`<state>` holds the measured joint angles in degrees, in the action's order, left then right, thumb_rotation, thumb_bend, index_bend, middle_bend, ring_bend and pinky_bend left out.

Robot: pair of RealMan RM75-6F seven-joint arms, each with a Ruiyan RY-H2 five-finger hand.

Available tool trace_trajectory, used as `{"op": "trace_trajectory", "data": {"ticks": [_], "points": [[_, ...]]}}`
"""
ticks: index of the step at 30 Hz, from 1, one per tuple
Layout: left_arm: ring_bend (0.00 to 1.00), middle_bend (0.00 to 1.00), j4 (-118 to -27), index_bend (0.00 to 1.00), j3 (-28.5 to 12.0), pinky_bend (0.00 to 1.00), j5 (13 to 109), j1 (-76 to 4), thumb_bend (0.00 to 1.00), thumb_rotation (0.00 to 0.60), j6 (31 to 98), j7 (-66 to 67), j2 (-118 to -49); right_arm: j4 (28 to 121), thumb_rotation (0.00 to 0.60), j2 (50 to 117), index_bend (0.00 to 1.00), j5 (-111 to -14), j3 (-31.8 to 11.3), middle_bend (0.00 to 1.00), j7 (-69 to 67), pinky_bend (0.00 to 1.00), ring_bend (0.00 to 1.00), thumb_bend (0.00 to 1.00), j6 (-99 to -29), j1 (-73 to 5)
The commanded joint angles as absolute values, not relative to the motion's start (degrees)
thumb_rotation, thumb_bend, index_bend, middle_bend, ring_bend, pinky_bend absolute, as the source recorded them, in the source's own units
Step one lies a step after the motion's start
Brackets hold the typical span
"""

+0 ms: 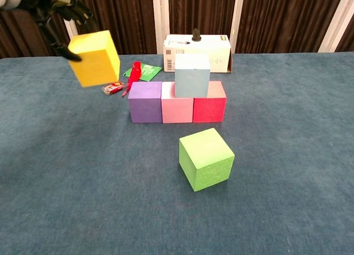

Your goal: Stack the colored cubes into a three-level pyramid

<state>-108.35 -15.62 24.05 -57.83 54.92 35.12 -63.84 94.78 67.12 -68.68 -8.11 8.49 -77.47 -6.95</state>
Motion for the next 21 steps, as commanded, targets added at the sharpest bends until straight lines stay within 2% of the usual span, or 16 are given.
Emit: {"op": "trace_trajectory", "data": {"ticks": [1,6,13,21], "points": [[0.00,0.29,-104.1,0.31,-17.6,0.00,20.8,-60.8,0.41,0.600,51.4,32.9,-65.6,94.4,0.600,67.4,0.07,-68.1,-8.1,0.08,8.8,0.00,0.00,0.24,-76.8,-7.2],[0.00,0.29,-99.6,0.31,-17.2,0.00,18.3,-64.3,0.41,0.600,49.1,33.8,-67.6,94.1,0.600,67.8,0.07,-67.5,-8.2,0.08,9.5,0.00,0.00,0.24,-76.3,-7.5],[0.00,0.28,-97.8,0.32,-15.5,0.00,11.4,-68.8,0.41,0.600,49.0,37.2,-68.7,94.1,0.600,67.6,0.07,-67.2,-8.2,0.08,9.2,0.00,0.00,0.24,-75.8,-7.6],[0.00,0.28,-96.7,0.32,-14.2,0.00,2.5,-75.3,0.41,0.600,52.7,43.0,-71.3,93.7,0.600,67.1,0.07,-67.1,-8.4,0.08,7.9,0.00,0.00,0.24,-75.6,-7.5]]}}
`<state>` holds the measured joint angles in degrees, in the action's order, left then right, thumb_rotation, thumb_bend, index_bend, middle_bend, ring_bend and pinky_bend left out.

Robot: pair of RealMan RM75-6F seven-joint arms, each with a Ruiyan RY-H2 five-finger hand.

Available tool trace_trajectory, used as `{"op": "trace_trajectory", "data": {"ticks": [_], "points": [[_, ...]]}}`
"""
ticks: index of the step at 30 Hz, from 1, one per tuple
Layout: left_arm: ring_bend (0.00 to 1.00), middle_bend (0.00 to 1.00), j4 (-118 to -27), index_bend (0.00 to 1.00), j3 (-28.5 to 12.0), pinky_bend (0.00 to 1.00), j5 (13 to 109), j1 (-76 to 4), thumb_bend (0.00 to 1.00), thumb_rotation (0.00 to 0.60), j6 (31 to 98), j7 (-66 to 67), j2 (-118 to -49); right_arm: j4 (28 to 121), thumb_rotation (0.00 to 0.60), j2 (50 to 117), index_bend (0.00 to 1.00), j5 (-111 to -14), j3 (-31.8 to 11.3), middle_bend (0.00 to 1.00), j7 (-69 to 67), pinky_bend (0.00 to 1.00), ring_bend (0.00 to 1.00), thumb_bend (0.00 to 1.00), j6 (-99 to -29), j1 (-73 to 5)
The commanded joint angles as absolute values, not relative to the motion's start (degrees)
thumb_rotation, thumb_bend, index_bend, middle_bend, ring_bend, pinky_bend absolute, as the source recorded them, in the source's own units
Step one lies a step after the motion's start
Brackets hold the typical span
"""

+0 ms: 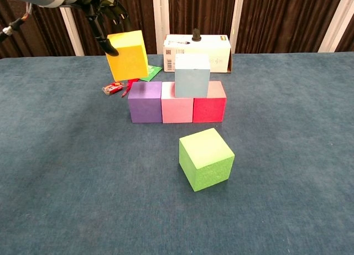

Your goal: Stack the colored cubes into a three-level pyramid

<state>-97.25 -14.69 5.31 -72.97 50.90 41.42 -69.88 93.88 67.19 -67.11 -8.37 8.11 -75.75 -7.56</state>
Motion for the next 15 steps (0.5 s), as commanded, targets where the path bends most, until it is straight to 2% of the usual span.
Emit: {"op": "trace_trajectory", "data": {"ticks": [1,15], "points": [[0.00,0.28,-96.6,0.32,-14.2,0.00,2.3,-75.6,0.41,0.600,53.0,43.2,-71.6,93.7,0.600,67.0,0.07,-67.1,-8.4,0.08,7.7,0.00,0.00,0.24,-75.6,-7.5],[0.00,0.26,-94.4,0.31,-13.8,0.00,3.5,-76.9,0.40,0.600,53.2,42.6,-74.9,92.9,0.600,66.8,0.07,-69.5,-8.1,0.08,6.6,0.00,0.00,0.24,-77.0,-7.3]]}}
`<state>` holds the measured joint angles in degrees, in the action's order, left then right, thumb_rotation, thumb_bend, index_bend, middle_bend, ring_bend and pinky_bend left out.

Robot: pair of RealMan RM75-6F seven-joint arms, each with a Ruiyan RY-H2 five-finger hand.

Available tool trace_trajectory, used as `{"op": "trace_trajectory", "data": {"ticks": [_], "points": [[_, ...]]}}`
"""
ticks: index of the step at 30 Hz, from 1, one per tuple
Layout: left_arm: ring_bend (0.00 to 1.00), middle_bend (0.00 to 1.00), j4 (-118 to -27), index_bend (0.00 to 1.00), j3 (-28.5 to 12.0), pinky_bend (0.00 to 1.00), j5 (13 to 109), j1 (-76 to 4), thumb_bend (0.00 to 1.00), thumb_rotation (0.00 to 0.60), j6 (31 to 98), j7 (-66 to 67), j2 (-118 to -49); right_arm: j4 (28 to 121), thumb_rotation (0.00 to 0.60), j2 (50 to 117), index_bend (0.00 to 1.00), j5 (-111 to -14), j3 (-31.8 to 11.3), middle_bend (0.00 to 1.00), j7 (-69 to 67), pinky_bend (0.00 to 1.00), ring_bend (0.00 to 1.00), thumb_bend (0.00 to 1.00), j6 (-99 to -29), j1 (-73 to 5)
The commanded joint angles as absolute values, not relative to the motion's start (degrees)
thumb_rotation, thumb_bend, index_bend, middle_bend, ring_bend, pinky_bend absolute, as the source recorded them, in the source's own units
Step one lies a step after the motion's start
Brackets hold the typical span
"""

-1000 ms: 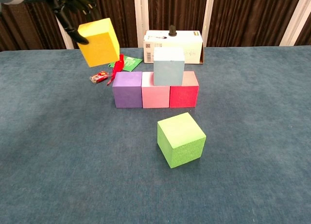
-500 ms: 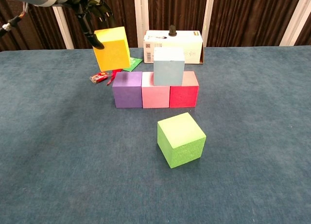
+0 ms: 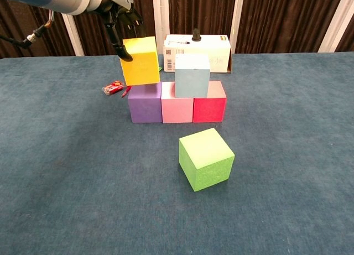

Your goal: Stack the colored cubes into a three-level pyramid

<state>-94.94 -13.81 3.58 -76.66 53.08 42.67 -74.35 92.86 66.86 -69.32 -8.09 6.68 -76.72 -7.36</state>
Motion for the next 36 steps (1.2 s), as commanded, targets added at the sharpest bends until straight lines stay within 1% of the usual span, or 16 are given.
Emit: {"op": "trace_trajectory", "data": {"ticks": [1,10,18,23,28,36], "points": [[0.00,0.26,-94.2,0.31,-13.7,0.00,3.6,-76.9,0.40,0.600,53.2,42.6,-75.1,92.9,0.600,66.8,0.07,-69.5,-8.1,0.08,6.6,0.00,0.00,0.24,-77.0,-7.2],[0.00,0.26,-92.7,0.31,-13.1,0.00,5.6,-77.3,0.40,0.600,51.8,42.8,-76.4,93.0,0.600,66.7,0.07,-69.2,-8.2,0.08,6.7,0.00,0.00,0.24,-76.9,-7.2],[0.00,0.26,-92.6,0.31,-12.5,0.00,6.6,-77.1,0.40,0.600,50.2,41.8,-76.1,93.2,0.600,66.7,0.07,-69.0,-8.2,0.08,7.0,0.00,0.00,0.24,-77.1,-7.1],[0.00,0.25,-92.6,0.31,-12.4,0.00,6.5,-77.1,0.40,0.600,50.0,41.2,-76.2,93.3,0.600,66.7,0.07,-68.6,-8.4,0.08,7.3,0.00,0.00,0.24,-77.1,-7.1],[0.00,0.23,-92.4,0.31,-12.4,0.00,6.5,-77.3,0.38,0.600,49.5,40.4,-76.4,93.5,0.600,66.7,0.07,-68.5,-8.4,0.08,7.4,0.00,0.00,0.24,-77.3,-7.0],[0.00,0.23,-92.1,0.30,-11.9,0.00,6.0,-77.8,0.38,0.600,49.9,40.4,-76.9,93.5,0.600,66.6,0.07,-68.4,-8.5,0.08,7.2,0.00,0.00,0.24,-77.4,-7.0]]}}
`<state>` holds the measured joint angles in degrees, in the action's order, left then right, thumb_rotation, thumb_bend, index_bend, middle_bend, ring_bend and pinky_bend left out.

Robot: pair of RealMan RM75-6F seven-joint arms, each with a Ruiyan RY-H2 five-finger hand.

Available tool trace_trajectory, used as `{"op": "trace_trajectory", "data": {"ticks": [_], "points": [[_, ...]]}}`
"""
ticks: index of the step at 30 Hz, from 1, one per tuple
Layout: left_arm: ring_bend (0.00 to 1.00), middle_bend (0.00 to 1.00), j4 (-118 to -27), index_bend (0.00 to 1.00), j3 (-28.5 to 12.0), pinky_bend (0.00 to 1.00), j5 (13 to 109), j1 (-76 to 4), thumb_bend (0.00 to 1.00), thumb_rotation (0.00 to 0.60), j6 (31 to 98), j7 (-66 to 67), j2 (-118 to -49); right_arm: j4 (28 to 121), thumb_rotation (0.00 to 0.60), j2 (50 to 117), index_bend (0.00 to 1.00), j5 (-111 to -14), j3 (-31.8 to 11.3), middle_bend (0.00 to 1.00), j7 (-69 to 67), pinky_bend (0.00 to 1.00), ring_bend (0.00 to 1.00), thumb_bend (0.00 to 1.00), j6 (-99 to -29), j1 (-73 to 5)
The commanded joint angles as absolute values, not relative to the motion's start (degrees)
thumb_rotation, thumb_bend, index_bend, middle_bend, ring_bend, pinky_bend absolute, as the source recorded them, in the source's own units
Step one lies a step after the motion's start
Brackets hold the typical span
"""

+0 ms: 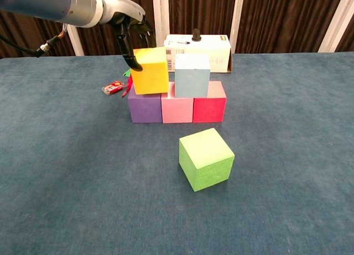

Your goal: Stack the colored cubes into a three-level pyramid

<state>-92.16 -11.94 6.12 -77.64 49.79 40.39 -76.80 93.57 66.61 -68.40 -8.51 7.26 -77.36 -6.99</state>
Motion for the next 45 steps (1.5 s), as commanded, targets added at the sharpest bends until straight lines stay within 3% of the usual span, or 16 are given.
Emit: {"op": "trace_trajectory", "data": {"ticks": [1,45], "points": [[0.00,0.23,-92.1,0.30,-11.8,0.00,6.0,-77.8,0.38,0.600,50.0,40.4,-76.9,93.6,0.600,66.6,0.07,-68.5,-8.5,0.08,7.2,0.00,0.00,0.24,-77.4,-7.0],[0.00,0.21,-90.7,0.29,-12.3,0.00,6.0,-79.0,0.37,0.600,52.2,40.6,-80.4,94.0,0.600,66.0,0.07,-68.0,-8.8,0.08,6.4,0.00,0.00,0.24,-77.5,-6.6]]}}
